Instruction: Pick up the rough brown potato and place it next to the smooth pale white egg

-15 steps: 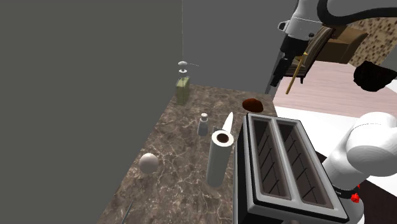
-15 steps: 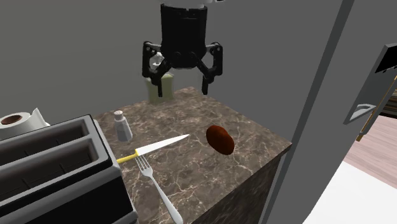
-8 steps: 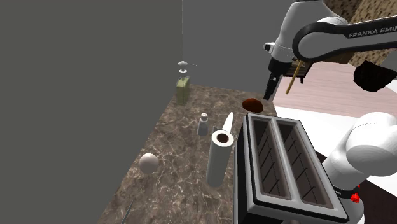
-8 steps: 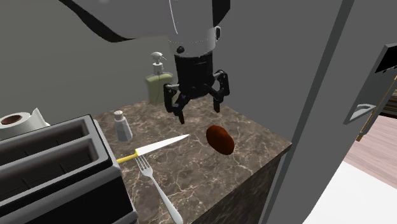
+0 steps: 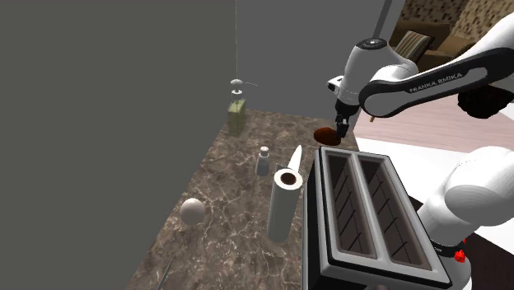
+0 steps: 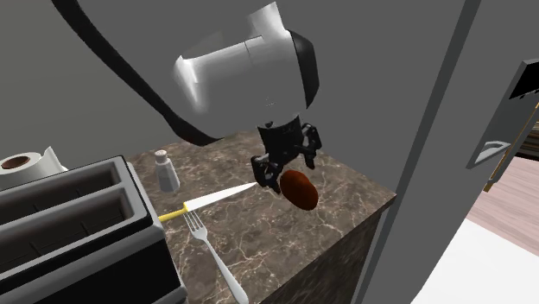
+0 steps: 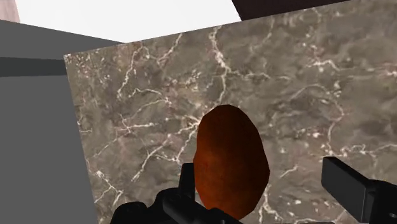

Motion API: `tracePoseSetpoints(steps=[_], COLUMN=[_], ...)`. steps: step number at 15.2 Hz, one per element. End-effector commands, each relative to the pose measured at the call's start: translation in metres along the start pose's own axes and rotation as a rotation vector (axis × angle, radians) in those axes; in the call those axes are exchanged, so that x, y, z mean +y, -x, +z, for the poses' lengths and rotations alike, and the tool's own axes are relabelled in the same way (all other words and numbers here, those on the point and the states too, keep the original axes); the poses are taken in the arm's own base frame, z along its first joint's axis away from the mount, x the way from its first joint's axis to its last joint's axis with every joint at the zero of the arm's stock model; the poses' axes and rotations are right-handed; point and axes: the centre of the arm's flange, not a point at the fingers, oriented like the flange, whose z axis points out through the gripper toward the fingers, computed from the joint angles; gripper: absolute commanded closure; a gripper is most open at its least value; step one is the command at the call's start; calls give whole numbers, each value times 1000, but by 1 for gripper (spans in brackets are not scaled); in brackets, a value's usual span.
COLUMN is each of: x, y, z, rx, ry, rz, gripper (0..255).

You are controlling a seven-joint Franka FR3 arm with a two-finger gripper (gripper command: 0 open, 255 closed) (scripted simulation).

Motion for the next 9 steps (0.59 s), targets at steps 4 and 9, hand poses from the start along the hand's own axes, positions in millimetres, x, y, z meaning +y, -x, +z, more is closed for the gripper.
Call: tracePoseSetpoints(steps=[4,9], x=[5,6], y=[-5,-5], z=[36,61], rx=[-3,-3], ry=[36,36], rz=[-47,-47], gripper=[0,0])
